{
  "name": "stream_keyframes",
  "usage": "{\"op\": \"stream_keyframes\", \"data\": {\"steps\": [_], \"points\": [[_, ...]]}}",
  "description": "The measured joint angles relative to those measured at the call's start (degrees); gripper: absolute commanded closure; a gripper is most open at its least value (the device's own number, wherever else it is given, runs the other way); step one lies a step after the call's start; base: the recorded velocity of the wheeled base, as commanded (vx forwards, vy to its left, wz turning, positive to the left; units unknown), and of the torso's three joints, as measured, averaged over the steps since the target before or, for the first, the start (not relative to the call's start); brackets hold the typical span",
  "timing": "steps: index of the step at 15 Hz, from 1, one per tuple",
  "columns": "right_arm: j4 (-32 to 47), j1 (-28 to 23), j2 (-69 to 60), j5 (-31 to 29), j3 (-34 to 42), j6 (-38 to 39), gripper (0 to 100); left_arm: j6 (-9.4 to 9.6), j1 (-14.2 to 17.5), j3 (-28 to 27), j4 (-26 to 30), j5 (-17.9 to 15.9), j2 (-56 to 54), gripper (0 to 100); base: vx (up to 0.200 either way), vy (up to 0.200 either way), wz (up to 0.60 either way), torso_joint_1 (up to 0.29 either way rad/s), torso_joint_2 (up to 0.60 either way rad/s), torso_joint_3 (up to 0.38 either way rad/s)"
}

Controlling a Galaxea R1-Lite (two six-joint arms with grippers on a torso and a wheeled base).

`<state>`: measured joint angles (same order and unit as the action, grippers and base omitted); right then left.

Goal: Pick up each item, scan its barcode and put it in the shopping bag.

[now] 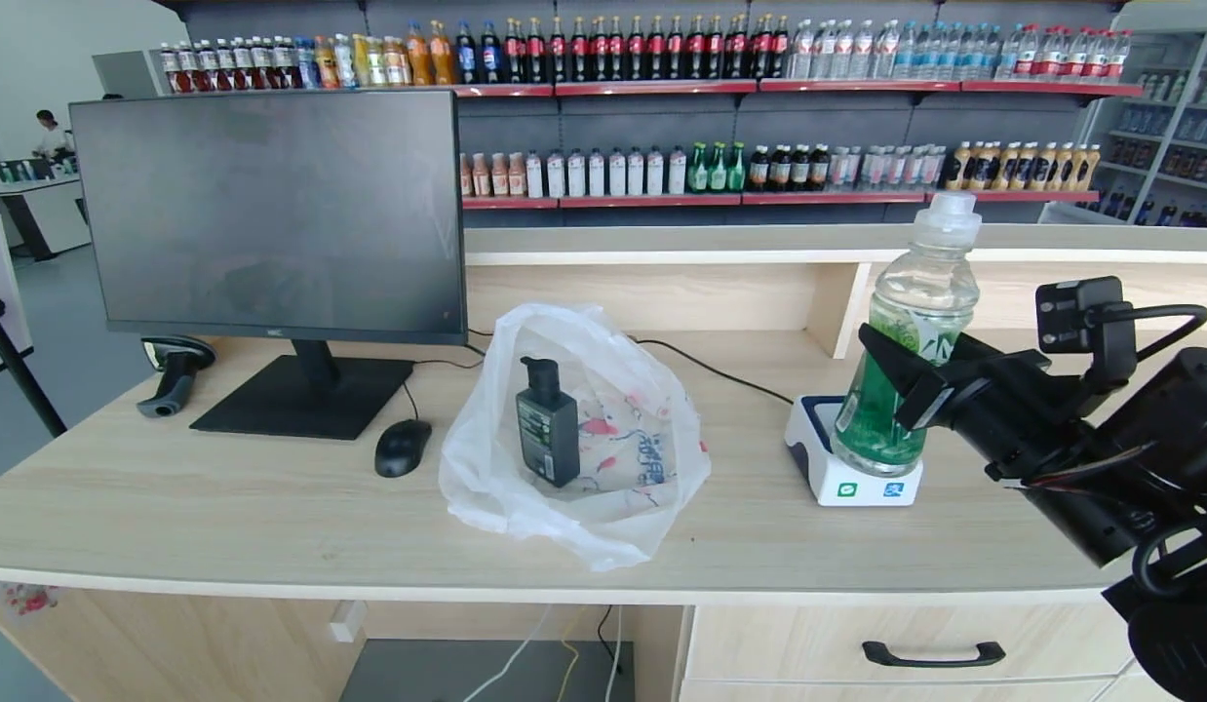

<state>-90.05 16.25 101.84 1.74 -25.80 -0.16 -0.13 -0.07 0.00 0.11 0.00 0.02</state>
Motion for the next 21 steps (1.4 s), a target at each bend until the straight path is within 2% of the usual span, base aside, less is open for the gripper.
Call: {"op": "stream_keyframes", "data": {"steps": [5, 13, 17, 21], "points": [[0.2, 0.1, 0.0, 0.2, 0.0, 0.0, 100, -0.02, 0.1, 0.0, 0.0, 0.0, 0.0, 0, 0.0, 0.0, 0.6, 0.003, 0.0, 0.0], [-0.1, 0.2, 0.4, 0.1, -0.9, 0.2, 100, -0.09, 0.1, 0.0, 0.0, 0.0, 0.0, 0, 0.0, 0.0, 0.0, 0.0, 0.0, 0.0], [0.1, 2.3, 3.6, 0.2, -2.6, 1.2, 100, -0.11, 0.1, 0.0, 0.0, 0.0, 0.0, 0, 0.0, 0.0, 0.0, 0.0, 0.0, 0.0], [0.1, 6.1, 9.0, 0.3, -7.9, 1.8, 100, -0.18, 0.1, 0.0, 0.0, 0.0, 0.0, 0, 0.0, 0.0, 0.0, 0.0, 0.0, 0.0]]}}
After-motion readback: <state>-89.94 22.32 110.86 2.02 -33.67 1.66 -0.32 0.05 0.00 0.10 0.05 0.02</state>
